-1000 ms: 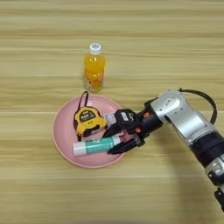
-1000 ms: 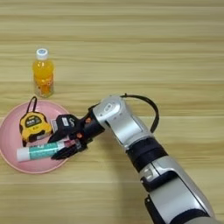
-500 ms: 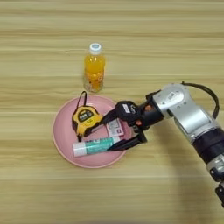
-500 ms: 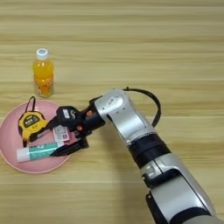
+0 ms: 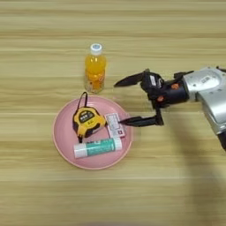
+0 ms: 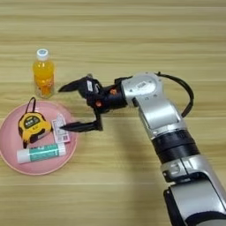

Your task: Move the objects on the table

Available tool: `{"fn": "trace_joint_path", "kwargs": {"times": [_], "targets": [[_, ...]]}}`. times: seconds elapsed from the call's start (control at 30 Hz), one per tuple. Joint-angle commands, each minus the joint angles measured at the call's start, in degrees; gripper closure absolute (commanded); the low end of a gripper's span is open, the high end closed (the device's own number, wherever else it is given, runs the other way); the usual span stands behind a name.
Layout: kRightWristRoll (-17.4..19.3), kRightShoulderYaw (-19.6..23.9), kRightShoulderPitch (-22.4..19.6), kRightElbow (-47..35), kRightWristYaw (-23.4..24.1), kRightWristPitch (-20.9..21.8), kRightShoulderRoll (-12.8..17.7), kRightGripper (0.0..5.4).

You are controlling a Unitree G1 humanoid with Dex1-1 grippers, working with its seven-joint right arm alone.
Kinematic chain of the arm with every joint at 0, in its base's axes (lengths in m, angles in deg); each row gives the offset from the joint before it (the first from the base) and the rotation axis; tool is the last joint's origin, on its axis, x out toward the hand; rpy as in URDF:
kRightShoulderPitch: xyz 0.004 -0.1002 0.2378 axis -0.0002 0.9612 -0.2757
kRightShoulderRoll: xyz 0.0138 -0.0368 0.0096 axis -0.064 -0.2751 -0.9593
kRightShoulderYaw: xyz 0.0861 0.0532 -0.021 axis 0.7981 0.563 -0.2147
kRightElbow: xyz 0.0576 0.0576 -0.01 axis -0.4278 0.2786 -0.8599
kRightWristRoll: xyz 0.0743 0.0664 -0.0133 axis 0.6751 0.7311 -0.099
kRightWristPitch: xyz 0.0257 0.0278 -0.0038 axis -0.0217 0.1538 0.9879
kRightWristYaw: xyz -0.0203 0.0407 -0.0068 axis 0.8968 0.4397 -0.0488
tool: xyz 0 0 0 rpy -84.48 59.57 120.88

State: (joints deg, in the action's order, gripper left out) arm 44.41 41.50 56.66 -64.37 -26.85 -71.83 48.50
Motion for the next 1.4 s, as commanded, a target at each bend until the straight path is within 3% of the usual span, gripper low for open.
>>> {"fn": "trace_joint_path", "kwargs": {"times": [0.03, 0.3, 0.5, 0.87, 1.13, 1.4], "targets": [[2.57, 5.25, -6.31, -0.96, 8.74, 1.91, -2.24, 0.03], [4.89, 10.77, -10.78, 1.92, 21.41, 3.25, -7.81, 0.03], [4.59, 12.76, -13.76, 5.92, 30.45, 4.79, -11.91, 0.03], [2.51, 9.56, -17.62, 14.64, 35.20, 5.90, -17.74, 0.03], [-0.58, 8.34, -23.58, 29.01, 39.45, 9.30, -21.32, 0.03], [-3.33, 8.55, -27.89, 41.15, 44.05, 12.14, -22.21, 0.03]]}}
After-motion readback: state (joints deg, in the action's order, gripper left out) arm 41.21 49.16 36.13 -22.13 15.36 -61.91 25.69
